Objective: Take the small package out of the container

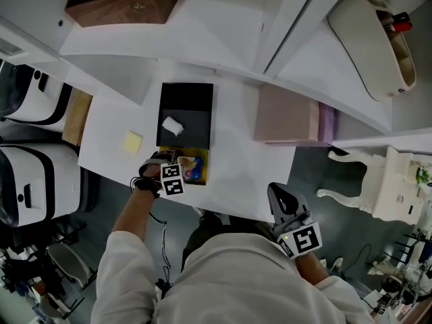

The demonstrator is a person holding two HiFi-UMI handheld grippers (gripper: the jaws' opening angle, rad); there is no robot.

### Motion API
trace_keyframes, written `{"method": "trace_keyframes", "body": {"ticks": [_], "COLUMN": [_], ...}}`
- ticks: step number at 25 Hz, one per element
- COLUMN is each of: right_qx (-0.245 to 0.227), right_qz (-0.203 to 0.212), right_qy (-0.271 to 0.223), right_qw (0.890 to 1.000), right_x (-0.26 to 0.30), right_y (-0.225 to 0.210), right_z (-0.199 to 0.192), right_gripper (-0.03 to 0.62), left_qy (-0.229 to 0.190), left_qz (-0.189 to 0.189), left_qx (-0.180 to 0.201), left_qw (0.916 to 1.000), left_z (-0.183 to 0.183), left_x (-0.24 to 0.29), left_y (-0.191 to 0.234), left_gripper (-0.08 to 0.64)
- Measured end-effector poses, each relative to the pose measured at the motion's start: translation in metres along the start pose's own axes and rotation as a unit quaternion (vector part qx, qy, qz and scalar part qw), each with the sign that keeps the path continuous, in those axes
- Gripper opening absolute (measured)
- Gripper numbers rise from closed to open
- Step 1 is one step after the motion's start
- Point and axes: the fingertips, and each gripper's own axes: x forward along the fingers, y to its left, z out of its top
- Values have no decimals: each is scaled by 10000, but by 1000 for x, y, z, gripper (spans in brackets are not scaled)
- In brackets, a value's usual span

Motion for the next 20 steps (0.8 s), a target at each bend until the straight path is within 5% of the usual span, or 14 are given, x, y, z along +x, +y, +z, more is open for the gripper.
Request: {"method": "trace_keyframes", "body": {"ticks": [11, 20], "right_qx": [178, 201], "right_qz": [-28, -141], "right_qy": [291, -23], "right_qw": [9994, 9997], "right_x": [-7, -5], "right_y": [-5, -15], "right_z": [-12, -6], "right_gripper": [25, 25], "left_qy": [233, 232], "left_qz": [-334, -106], "left_qx": [412, 344], "left_qw": [9983, 9991], "left_z": [7, 10], "left_x": [16, 22], "left_y": [-8, 0], "left_gripper": [400, 402]}}
